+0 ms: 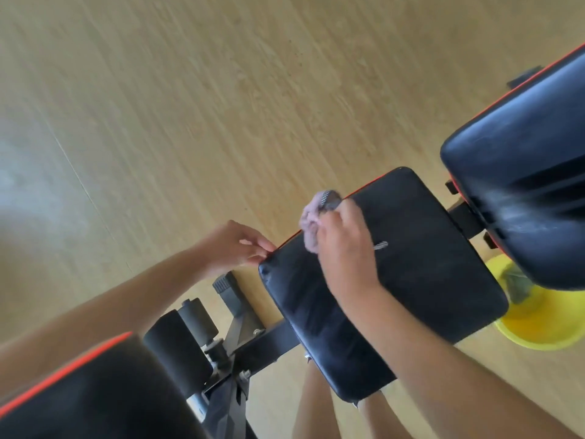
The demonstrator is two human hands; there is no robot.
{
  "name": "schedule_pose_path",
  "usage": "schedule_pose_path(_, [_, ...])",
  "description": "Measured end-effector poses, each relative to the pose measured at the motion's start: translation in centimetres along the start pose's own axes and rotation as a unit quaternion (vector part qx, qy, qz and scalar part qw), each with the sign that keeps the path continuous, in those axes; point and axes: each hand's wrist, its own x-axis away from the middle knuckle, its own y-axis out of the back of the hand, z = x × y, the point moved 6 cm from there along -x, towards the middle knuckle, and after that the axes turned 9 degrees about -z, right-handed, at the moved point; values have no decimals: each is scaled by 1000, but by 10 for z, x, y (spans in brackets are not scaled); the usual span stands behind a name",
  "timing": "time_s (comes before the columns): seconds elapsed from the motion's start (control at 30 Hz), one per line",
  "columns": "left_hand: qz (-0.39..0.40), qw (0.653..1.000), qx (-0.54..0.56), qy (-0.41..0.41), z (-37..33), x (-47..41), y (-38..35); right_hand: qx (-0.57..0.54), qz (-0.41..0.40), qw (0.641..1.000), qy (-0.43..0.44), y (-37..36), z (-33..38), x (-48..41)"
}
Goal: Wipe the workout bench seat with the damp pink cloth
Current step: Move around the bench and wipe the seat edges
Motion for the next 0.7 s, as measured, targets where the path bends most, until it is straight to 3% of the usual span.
schedule_pose_path(0.03, [1,999,36,23,1,-1,0,-16,42,999,8,-10,31,15])
schedule_pose_path(0.1, [11,991,107,75,4,-2,2,-71,115,979,154,-32,89,72])
schedule_pose_path(0.17, [32,987,128,87,0,0,2,-71,185,964,179,-29,76,71])
schedule_pose_path(0.2, [40,988,127,80,-2,0,2,-43,140,975,168,-16,54,47])
schedule_pose_path(0.23, [41,988,128,75,-3,2,3,-30,113,988,98,-5,25,21])
schedule_pose_path(0.3, [37,988,134,73,-3,4,5,11,-28,998,-61,24,-19,-19])
schedule_pose_path(0.37, [28,985,155,72,-4,5,5,-7,-41,991,-128,17,-6,-16])
schedule_pose_path(0.43, [16,987,144,64,-5,7,7,-62,72,995,-44,-20,59,26])
schedule_pose_path(0.5, [4,996,87,30,-8,6,7,-91,180,970,138,-43,108,72])
schedule_pose_path(0.53, [-1,998,61,14,-11,6,6,-83,187,959,194,-42,105,75])
schedule_pose_path(0.57, [-2,999,37,5,-15,5,6,-78,160,964,198,-33,83,62])
schedule_pose_path(0.63, [15,1000,-5,6,-18,3,4,-51,79,993,69,7,12,17])
schedule_pose_path(0.7, [40,998,-45,-6,-17,2,2,20,-36,990,-136,58,-71,-4])
